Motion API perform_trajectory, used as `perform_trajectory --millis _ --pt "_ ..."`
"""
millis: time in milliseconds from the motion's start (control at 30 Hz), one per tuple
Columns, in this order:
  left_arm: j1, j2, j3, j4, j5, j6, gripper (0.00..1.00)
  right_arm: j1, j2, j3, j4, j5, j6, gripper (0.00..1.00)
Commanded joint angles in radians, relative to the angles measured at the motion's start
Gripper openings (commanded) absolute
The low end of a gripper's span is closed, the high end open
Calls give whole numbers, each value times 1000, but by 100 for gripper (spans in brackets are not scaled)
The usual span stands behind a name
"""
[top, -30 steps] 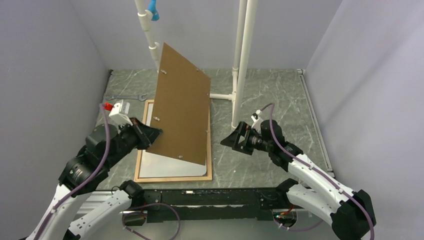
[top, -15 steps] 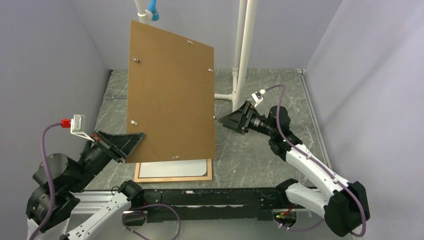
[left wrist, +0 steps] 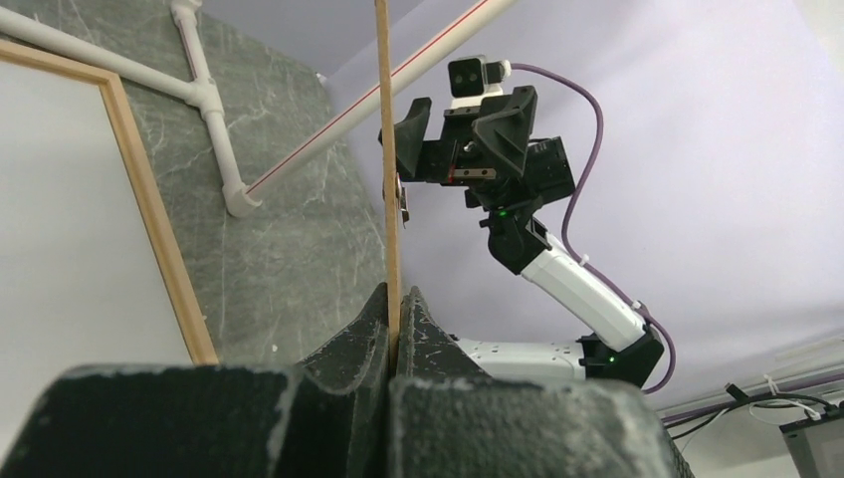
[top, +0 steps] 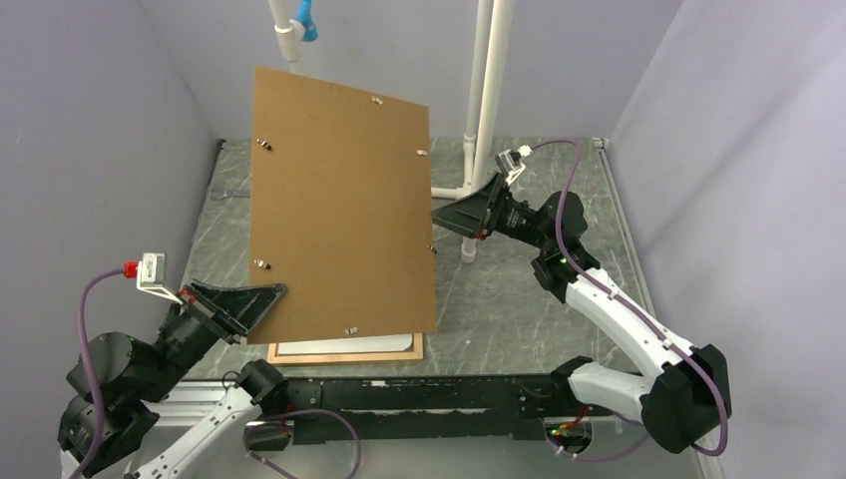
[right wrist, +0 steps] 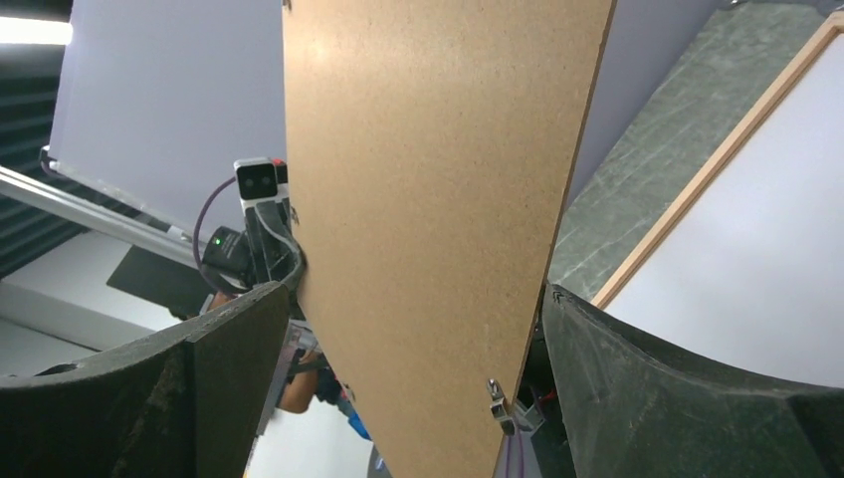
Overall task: Put the photo into the frame
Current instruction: Pick up the photo frame item at the center of the board.
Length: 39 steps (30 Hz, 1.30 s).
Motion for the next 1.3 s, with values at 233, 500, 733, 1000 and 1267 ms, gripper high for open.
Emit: perform_trajectory --millis 233,500,733,1000,1267 --pt "-61 -89 -46 171 -37 -31 0 10 -16 46 -67 11 -58 98" --pt "-81 -84 -48 173 -37 -32 0 15 -1 -16 25 10 11 99" --pt "-84 -107 -132 201 -38 -66 0 24 12 -4 198 -47 99 94" --pt "-86 -152 -166 101 -134 -103 0 23 -55 23 160 -64 90 65" --pt "-88 -173 -218 47 -161 -164 0 23 -61 46 244 -95 127 48"
